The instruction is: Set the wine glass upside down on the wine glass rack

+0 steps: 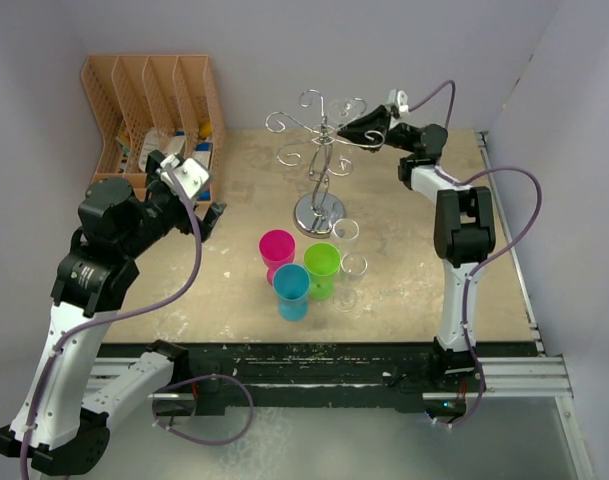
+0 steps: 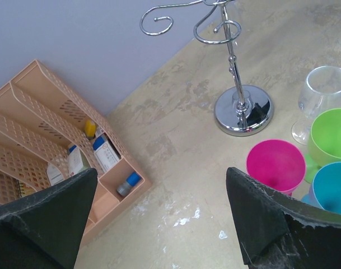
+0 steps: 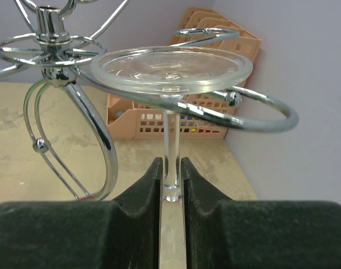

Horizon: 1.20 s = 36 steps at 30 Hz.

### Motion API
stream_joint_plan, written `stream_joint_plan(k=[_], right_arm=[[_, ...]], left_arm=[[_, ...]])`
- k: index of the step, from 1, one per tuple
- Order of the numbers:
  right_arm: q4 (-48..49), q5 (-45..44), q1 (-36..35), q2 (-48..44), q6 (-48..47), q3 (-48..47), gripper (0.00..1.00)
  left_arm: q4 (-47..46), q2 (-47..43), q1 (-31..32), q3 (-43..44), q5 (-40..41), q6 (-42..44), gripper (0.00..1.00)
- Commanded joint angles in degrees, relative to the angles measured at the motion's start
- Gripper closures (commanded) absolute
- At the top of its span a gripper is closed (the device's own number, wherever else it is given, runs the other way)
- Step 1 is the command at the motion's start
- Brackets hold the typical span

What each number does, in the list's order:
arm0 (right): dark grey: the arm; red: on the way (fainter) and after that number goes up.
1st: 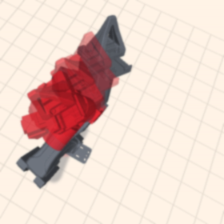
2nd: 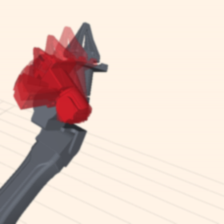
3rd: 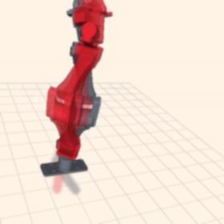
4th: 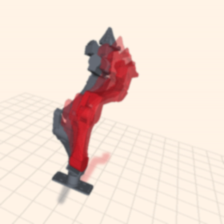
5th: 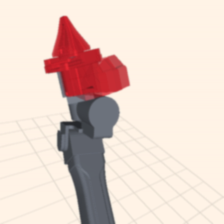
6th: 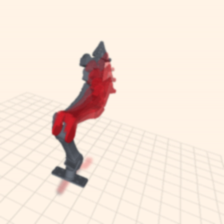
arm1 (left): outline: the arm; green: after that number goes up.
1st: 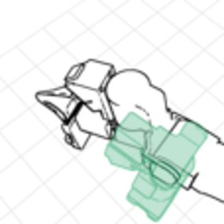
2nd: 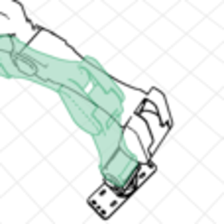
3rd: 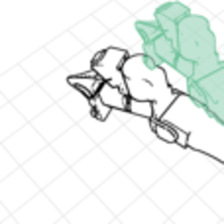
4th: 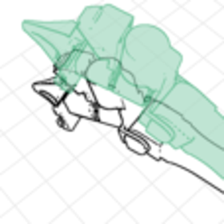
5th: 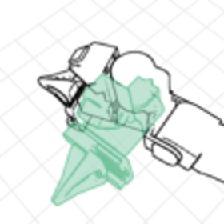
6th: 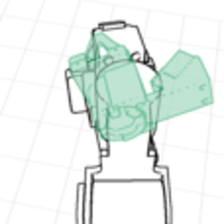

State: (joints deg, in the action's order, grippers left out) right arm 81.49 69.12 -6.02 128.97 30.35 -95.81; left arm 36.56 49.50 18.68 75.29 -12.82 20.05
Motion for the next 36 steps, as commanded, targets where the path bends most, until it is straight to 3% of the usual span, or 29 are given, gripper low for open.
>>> stream_joint_plan(k=[1,12,22,36], right_arm=[[8.1,-1.9,1.7,-5.7,1.7,1.5,1.0],[11.8,-4.6,2.9,-7.5,3.9,2.9,1.0],[6.9,-10.3,3.3,-4.3,4.6,-2.1,1.0],[3.1,-9.3,0.9,0.5,4.8,-7.6,1.0]], left_arm=[[-2.4,-0.9,-0.7,-0.2,-0.3,-0.9,0.01],[-2.2,-1.1,-1.0,-0.5,-0.2,-0.3,0.0],[-2.0,-1.0,-1.1,-1.6,-0.5,0.0,0.01],[5.7,4.3,-1.3,-0.5,-9.1,1.8,0.01]])
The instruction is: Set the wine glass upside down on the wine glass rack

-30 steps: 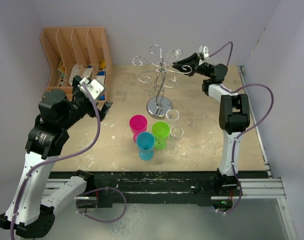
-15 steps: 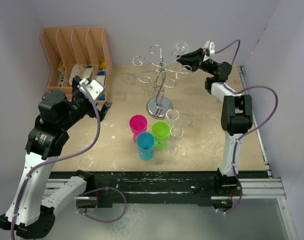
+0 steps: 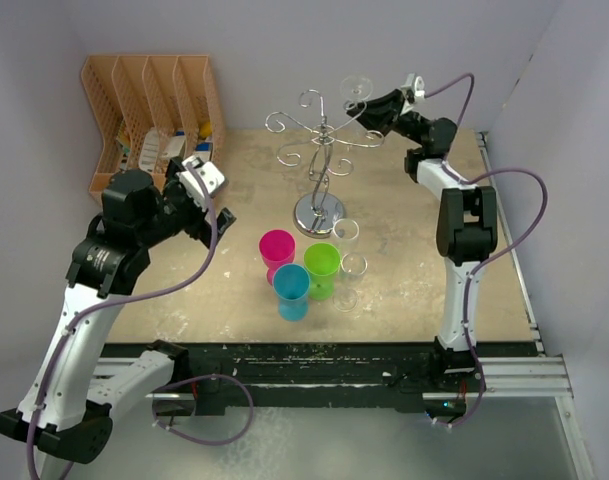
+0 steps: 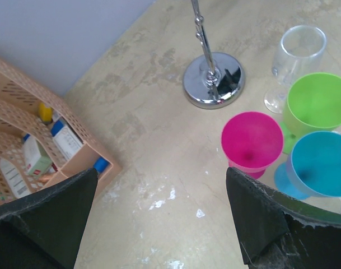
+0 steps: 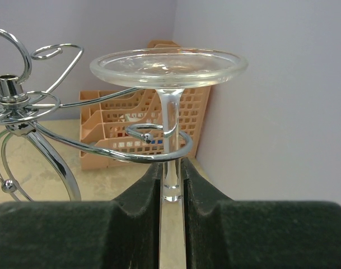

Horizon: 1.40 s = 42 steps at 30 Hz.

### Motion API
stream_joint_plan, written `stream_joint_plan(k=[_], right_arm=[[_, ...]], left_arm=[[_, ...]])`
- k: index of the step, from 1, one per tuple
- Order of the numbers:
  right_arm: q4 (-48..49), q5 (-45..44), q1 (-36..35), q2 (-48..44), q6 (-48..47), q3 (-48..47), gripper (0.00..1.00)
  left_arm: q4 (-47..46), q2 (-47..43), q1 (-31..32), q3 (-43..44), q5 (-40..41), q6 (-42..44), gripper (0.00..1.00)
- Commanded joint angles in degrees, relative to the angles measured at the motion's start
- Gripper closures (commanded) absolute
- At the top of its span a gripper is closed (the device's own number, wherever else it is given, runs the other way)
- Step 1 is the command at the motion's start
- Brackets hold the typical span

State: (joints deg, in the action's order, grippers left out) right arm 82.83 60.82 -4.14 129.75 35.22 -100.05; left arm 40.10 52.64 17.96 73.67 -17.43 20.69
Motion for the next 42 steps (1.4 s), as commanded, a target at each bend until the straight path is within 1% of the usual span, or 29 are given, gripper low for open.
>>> stream_joint_plan(k=[1,7,8,9,10,11,12,14,17,18,20,21,22,23,29,32,34,35,37,39,41,42], right_arm=[[1.8,-0.6,-1.1,-0.2,-0.1,-3.3,1.0],[2.4,1.2,-1.7,-1.0,-0.7,-1.4,1.0],[2.6,1.1,-1.7,-1.3,-0.6,-0.9,0.98],[2.7,1.0,-1.7,-1.6,-0.6,-0.3,0.95],[3.1,0.9,-1.7,-1.9,-0.6,0.3,0.88],[3.4,0.6,-1.6,-2.3,-0.7,1.0,0.79],[3.6,0.4,-1.5,-2.8,-0.7,1.5,0.74],[4.2,-0.2,-1.2,-3.4,-0.6,2.4,0.72],[4.5,-1.4,-0.2,-4.3,0.6,3.3,0.58],[4.6,-1.5,0.1,-4.6,0.6,3.5,0.55],[4.8,-2.1,0.8,-5.6,0.4,4.8,0.52],[4.9,-2.2,1.1,-6.0,0.3,5.4,0.46],[5.2,-2.4,1.5,-6.7,0.3,6.0,0.09],[5.4,-2.6,1.8,-7.1,0.3,6.7,0.01],[6.6,-5.9,3.7,-11.7,-1.4,14.2,0.0],[6.7,-11.4,4.8,-15.8,-3.6,20.7,0.0],[3.7,-16.1,5.4,-20.1,-5.8,25.5,0.0],[1.7,-21.2,5.5,-23.0,-7.5,28.7,0.0],[-3.7,-30.1,5.5,-30.2,-11.4,36.1,0.0],[-12.7,-40.6,5.5,-36.6,-11.4,40.4,0.0],[-26.8,-50.7,5.5,-42.9,-9.9,41.5,0.0],[-36.6,-56.1,5.5,-45.4,-10.0,40.5,0.0]], left_arm=[[2.7,1.4,-0.6,1.0,-4.9,1.2,0.01],[3.6,2.3,-0.6,0.6,-5.3,1.7,0.01],[3.8,2.8,-0.5,0.7,-5.4,1.7,0.01],[4.1,3.1,-0.5,0.8,-5.5,1.8,0.01],[4.2,3.2,-0.5,0.9,-5.8,1.8,0.01],[4.3,3.4,-0.6,1.0,-6.0,1.9,0.01],[4.4,3.5,-0.5,1.2,-6.3,1.9,0.01],[5.2,4.0,-0.5,1.5,-7.0,2.5,0.01],[7.2,4.8,-0.4,2.6,-8.6,3.5,0.01],[7.6,4.8,-0.4,2.7,-8.8,3.7,0.01],[8.3,4.8,-0.4,3.0,-10.0,4.3,0.01],[9.1,5.0,-0.4,3.5,-10.7,4.8,0.01],[10.1,5.4,-0.4,4.3,-11.5,5.3,0.01],[11.3,6.0,-0.4,5.5,-11.8,5.6,0.01],[18.0,7.9,0.1,10.6,-13.5,9.0,0.01],[22.3,9.5,2.2,14.1,-12.6,10.5,0.01],[27.0,11.8,5.7,17.1,-10.0,11.7,0.01],[28.7,12.9,8.3,18.2,-7.9,11.8,0.01],[31.2,14.8,12.0,20.9,-6.4,11.4,0.01],[32.8,17.5,14.3,25.1,-7.0,10.1,0.01],[34.4,21.1,18.8,30.1,-6.6,8.7,0.01],[34.4,22.7,20.9,32.3,-5.4,7.6,0.01]])
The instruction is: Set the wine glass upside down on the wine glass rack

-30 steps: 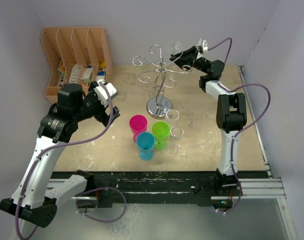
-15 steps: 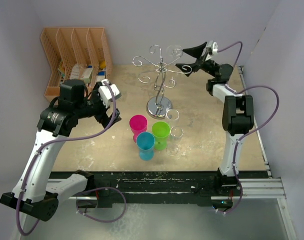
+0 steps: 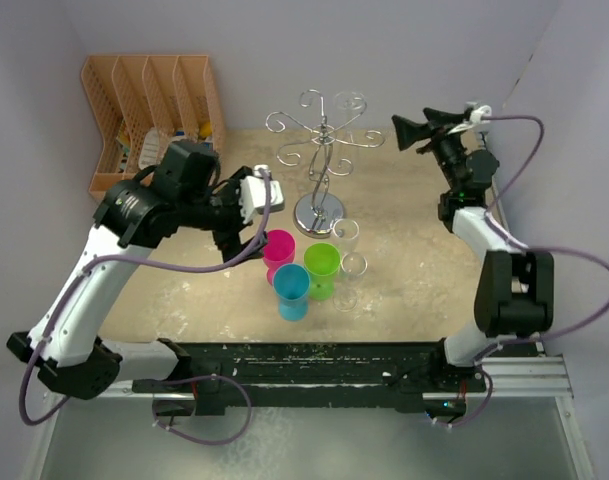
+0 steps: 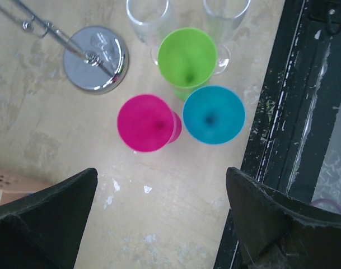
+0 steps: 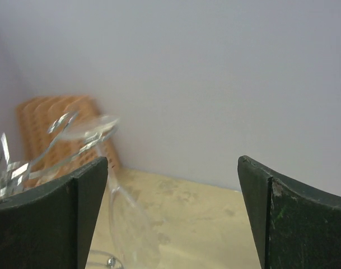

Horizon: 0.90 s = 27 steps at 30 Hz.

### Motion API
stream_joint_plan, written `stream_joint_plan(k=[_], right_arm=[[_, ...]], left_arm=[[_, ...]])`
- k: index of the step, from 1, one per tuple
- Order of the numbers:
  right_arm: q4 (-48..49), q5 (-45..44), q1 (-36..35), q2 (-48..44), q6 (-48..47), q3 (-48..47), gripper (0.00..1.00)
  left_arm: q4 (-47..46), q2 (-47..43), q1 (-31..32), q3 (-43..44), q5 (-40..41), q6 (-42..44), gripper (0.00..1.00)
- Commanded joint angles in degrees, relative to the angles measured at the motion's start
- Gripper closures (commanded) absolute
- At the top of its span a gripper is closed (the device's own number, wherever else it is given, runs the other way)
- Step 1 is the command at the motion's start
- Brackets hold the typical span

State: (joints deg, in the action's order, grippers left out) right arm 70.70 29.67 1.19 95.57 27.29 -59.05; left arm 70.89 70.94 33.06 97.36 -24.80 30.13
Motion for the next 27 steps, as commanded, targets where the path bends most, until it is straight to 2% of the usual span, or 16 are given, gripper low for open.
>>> stream_joint_plan(k=[1,3,5,8,9,13,17,22,24,27], right_arm=[[-33.8,-29.4,0.1,-13.1,-2.4,-2.5,0.0],[-50.1,-32.7,0.1,-14.9,-5.2,-7.1,0.0],[-60.6,-31.5,0.1,-15.9,-8.7,-9.7,0.0],[-64.2,-30.1,0.1,-18.1,-8.2,-8.4,0.0],[-65.3,-29.9,0.2,-19.9,-5.5,-7.4,0.0],[-69.4,-28.9,0.2,-26.9,0.1,-1.8,0.0],[-73.7,-20.6,0.1,-36.4,2.0,5.0,0.0],[-83.3,-2.8,0.0,-47.6,0.7,7.4,0.01],[-89.2,2.5,0.0,-50.8,-0.2,6.1,0.06],[-98.0,6.8,-0.5,-54.5,-0.8,4.7,0.19]], left_arm=[[3.2,5.9,7.9,11.1,3.2,-2.7,0.01],[2.4,9.2,11.6,14.2,5.4,-4.0,0.01],[2.2,12.6,14.8,16.9,7.2,-5.7,0.01],[-1.0,16.6,17.6,18.6,8.2,-9.1,0.0],[-2.0,17.9,18.2,19.0,8.4,-10.2,0.0],[-4.3,24.0,19.3,23.1,8.8,-13.6,0.06],[-7.7,24.8,19.3,23.9,8.0,-16.3,0.03],[-8.5,23.1,19.3,25.1,11.3,-16.5,0.0],[-8.4,21.8,19.3,24.7,12.0,-16.0,0.0],[-8.4,19.9,19.0,23.3,12.9,-15.6,0.0]])
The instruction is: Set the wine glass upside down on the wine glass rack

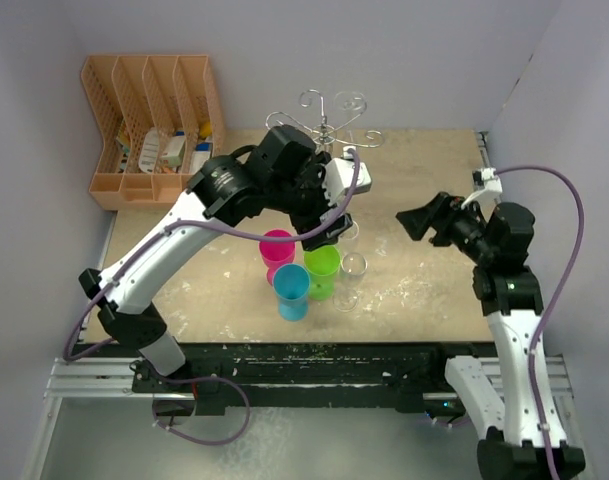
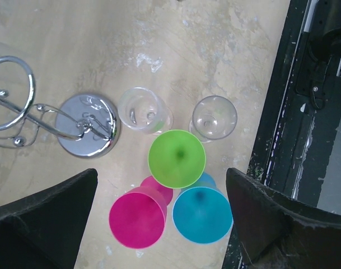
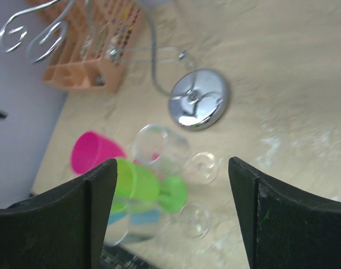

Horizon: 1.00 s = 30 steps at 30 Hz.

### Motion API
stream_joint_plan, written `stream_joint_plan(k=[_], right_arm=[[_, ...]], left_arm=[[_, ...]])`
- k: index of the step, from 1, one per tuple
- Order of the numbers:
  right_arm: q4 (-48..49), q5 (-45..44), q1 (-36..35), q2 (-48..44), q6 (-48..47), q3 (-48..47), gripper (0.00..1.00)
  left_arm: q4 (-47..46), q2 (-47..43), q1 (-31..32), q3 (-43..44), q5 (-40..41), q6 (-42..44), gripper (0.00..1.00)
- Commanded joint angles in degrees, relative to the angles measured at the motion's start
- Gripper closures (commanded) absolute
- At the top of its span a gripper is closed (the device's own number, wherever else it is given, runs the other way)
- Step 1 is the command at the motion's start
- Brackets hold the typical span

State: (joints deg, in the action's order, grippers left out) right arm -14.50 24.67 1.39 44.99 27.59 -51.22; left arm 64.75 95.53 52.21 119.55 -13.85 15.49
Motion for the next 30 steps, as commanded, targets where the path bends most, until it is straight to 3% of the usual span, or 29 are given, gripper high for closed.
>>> stream_joint_plan(k=[1,6,13,20,30], right_arm=[[-15.6,12.0,-1.2,-4.6,-1.4,-3.7,0.21],[-27.5,5.2,-8.0,-2.0,-4.5,-10.5,0.28],[-31.1,-9.3,-24.6,8.1,-3.5,-16.5,0.41],[-33.1,-14.6,-27.2,14.2,-5.8,-18.5,0.49],[-32.8,-22.9,-36.3,20.1,-2.9,-19.5,0.5]], left_arm=[[-2.2,-5.3,-0.6,0.6,1.9,-0.9,0.0],[-2.3,-7.8,-4.1,-0.5,0.8,-1.6,0.0],[-2.7,-13.8,-12.1,-2.5,-0.8,-2.4,0.0],[-3.1,-18.4,-15.1,-7.9,0.6,-2.0,0.0],[-3.5,-20.5,-15.7,-11.2,2.4,-1.2,0.0]])
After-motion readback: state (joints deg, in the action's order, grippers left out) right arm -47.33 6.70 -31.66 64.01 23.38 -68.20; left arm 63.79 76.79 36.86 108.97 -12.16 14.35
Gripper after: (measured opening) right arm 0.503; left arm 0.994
